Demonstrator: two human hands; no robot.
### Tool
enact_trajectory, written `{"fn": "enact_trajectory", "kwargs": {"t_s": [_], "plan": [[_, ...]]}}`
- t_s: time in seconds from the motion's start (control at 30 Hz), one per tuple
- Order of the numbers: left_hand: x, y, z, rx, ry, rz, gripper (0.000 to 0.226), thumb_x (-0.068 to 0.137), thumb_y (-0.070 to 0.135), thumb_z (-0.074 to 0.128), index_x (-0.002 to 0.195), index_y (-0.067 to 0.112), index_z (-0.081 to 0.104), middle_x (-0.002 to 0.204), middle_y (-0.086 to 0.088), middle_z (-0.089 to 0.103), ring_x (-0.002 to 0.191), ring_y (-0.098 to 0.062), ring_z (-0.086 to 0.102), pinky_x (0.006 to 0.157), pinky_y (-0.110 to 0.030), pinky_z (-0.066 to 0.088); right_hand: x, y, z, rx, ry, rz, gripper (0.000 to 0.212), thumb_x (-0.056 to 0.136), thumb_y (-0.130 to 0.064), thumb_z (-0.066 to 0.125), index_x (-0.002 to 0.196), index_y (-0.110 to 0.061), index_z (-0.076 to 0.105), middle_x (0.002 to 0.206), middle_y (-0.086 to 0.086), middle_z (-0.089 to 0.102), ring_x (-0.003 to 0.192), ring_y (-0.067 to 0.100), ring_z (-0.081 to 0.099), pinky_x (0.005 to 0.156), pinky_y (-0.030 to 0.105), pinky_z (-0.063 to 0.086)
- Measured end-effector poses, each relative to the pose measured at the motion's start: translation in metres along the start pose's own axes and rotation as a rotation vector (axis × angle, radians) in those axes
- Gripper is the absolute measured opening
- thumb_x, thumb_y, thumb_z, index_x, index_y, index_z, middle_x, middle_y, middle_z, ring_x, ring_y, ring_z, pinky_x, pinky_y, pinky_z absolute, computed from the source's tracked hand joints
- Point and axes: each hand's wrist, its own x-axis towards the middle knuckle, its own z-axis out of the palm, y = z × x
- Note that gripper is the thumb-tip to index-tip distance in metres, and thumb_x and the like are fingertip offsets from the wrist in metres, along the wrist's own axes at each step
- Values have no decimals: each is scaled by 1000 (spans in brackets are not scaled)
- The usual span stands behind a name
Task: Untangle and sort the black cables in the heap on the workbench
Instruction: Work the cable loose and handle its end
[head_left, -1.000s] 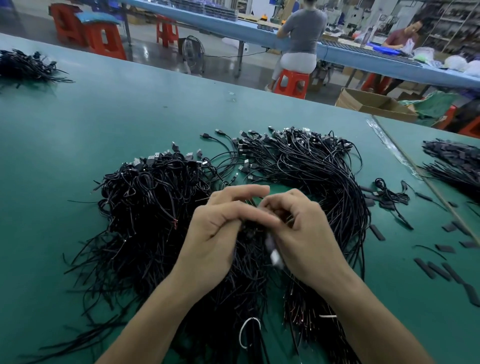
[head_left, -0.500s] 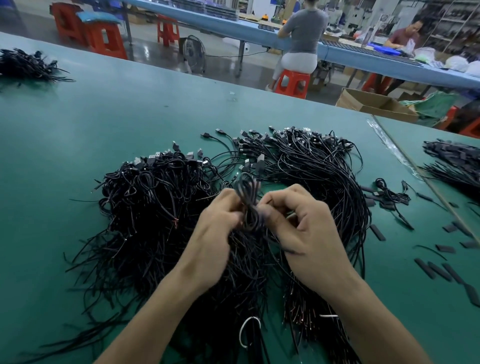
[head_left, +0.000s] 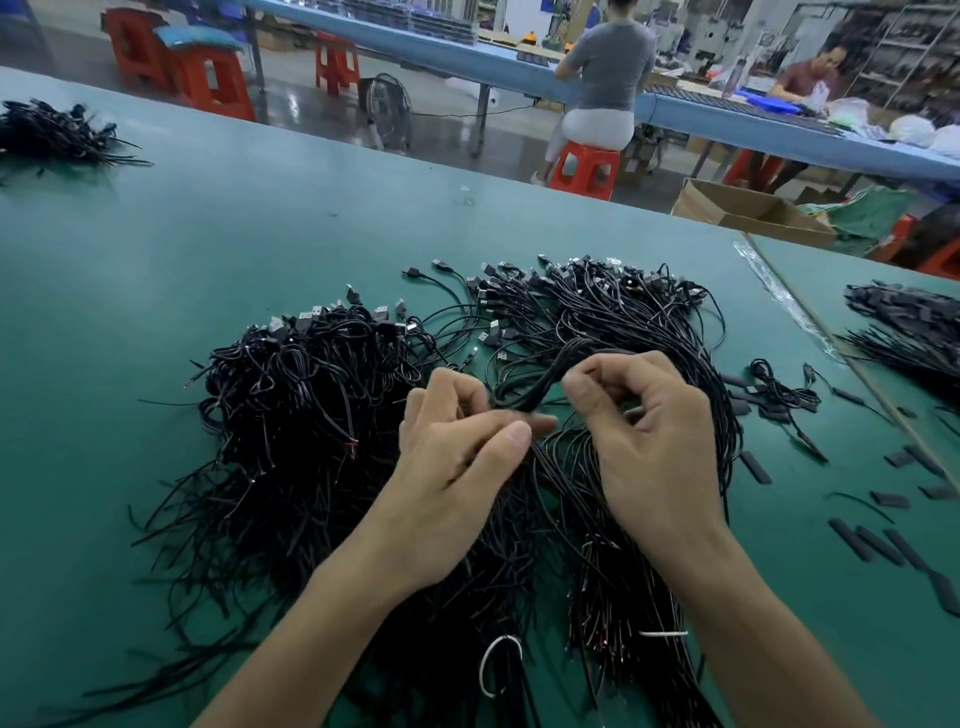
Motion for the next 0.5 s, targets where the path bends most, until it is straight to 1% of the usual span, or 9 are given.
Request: {"fn": "enact_trajectory", "kwargs": {"t_s": [0.07,0.13,0.17,0.2,0.23,0.3,0.33,0.43,0.5], "plan": [[1,2,2,-163,-45,-75,38,94,49,34,113,51,66,92,19,37,100,-4,40,95,-21,28,-2,-2,4,20,65,-52,17,90,-17,70,85,-33,67,88,-9,59,78,-3,57,66,7,42],[0,2,1,-300,-39,-141,40,93,49,29,102,52,67,96,27,47,101,0,44,96,-29,33,-5,-5,9,34,79,-118,10,88,-17,71,88,-27,70,87,-10,56,76,-3,54,65,5,41],[0,2,1,-344,-26,-160,45,93,53,26,105,51,69,109,25,53,109,-3,45,101,-34,34,-7,-6,11,34,74,-159,7,88,-17,70,90,-24,71,86,-11,54,76,-4,53,65,5,40],[0,1,0,-394,-16,-166,53,93,58,22,111,47,71,119,12,58,111,-12,47,99,-39,35,-9,-7,12,26,66,-204,7,87,-17,70,92,-22,71,86,-12,53,77,-5,53,66,4,40],[1,-1,-1,-466,-12,-173,63,92,63,19,114,38,73,112,2,61,101,-17,49,91,-38,37,-10,-7,13,17,51,-250,9,87,-15,70,93,-22,70,87,-12,52,79,-6,53,68,4,40],[3,-2,-5,-629,-41,-204,80,88,72,12,114,31,75,92,5,62,81,-14,44,78,-34,34,-12,-6,15,18,14,-317,14,86,-12,72,95,-22,69,90,-11,54,85,-6,55,72,5,42],[4,-2,-5,-702,-51,-223,84,85,75,11,112,30,76,89,5,60,78,-13,41,75,-34,33,-13,-5,15,29,-2,-328,15,85,-12,72,96,-23,69,91,-9,56,87,-4,56,75,7,44],[7,2,-6,-856,-60,-282,83,85,80,24,119,22,73,104,-8,54,80,-18,37,72,-34,32,-18,-4,18,88,-28,-323,14,84,-15,72,96,-21,72,94,-2,62,93,6,61,80,14,49],[8,3,-6,-924,-85,-298,79,89,75,33,124,15,70,123,-8,60,89,-26,33,71,-31,31,-21,-5,21,140,-36,-335,13,82,-12,74,95,-17,73,95,0,64,94,3,63,80,12,49]]}}
